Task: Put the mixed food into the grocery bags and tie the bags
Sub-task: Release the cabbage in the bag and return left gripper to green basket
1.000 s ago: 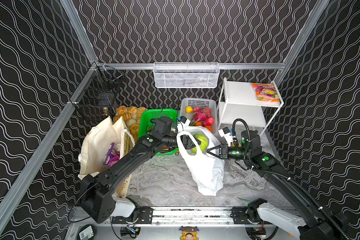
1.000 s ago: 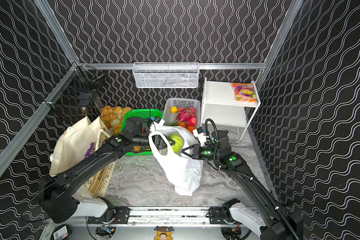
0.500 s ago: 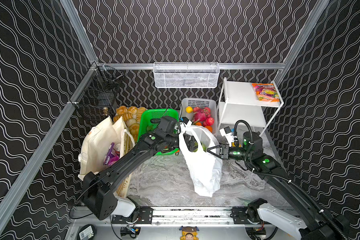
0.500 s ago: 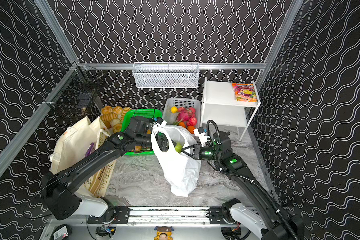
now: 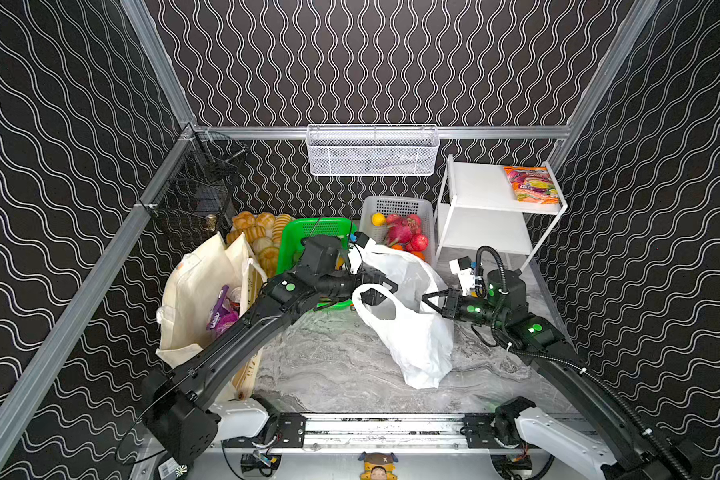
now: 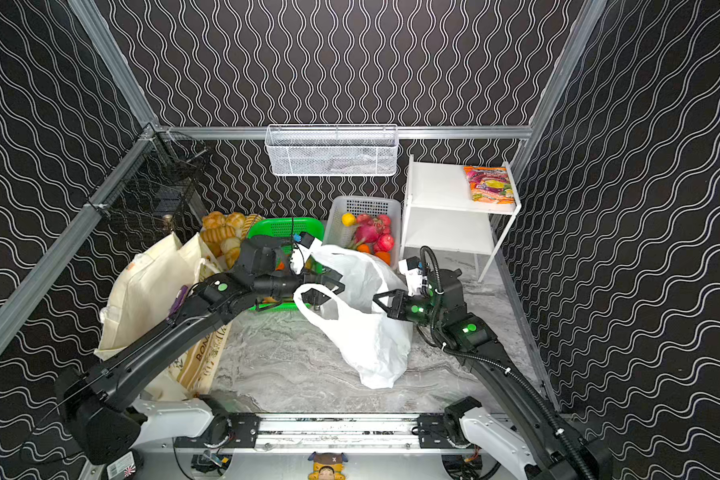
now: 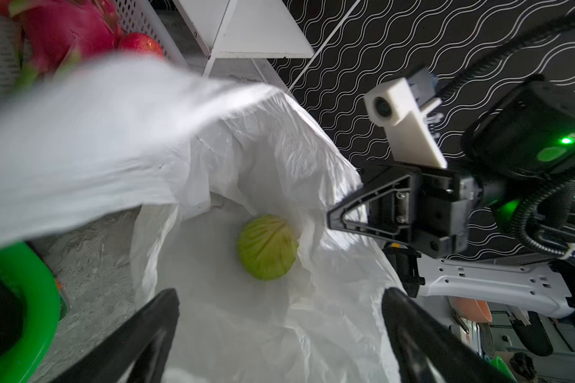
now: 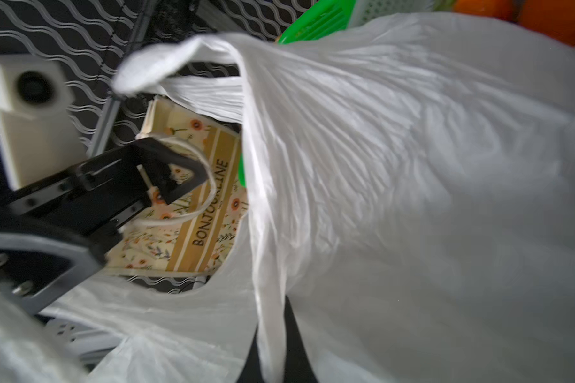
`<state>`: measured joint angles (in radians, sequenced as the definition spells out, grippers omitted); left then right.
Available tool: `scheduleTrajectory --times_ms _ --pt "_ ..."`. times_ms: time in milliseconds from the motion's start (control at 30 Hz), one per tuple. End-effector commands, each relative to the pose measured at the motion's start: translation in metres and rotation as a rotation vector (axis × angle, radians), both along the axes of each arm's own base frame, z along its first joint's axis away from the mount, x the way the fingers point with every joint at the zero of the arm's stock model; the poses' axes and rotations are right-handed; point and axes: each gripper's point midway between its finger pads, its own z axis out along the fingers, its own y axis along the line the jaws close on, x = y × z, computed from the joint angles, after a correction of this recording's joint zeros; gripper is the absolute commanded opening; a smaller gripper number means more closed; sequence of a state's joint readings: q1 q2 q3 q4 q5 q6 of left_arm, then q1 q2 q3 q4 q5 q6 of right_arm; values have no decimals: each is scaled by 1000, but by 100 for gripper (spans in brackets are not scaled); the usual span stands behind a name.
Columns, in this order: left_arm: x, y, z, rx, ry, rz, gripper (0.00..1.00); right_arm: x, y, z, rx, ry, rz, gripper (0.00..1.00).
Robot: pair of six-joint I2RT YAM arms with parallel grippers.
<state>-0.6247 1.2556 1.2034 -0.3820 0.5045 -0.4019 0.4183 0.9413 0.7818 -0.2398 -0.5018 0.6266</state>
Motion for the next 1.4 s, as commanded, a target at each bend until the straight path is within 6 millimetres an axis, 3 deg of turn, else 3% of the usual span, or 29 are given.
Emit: scheduleTrajectory --times_ms 0,233,300,467,633,767,900,1200,1367 --pt "-5 5 15 -15 -100 -19 98 9 -20 -19 -101 15 -112 0" --pt "-16 35 45 9 -292 51 94 13 -24 -15 -98 -2 -152 0" --pt "-12 48 53 26 -344 120 93 13 -23 -15 -95 -2 -147 0" --pt "10 85 49 171 -369 336 92 12 -23 -17 -105 8 -142 0" --pt "40 142 10 369 -239 640 88 12 -25 -12 -108 3 -153 0" --pt "58 169 -35 388 -18 709 85 14 -27 -6 -120 -9 -157 0" --pt "71 189 -85 466 159 761 74 14 -24 -1 -109 -9 -148 0" --pt "95 222 -159 634 358 920 69 13 -19 12 -64 -30 -126 0" --pt "110 216 -178 589 413 905 70 13 -19 15 -59 -49 -125 0"
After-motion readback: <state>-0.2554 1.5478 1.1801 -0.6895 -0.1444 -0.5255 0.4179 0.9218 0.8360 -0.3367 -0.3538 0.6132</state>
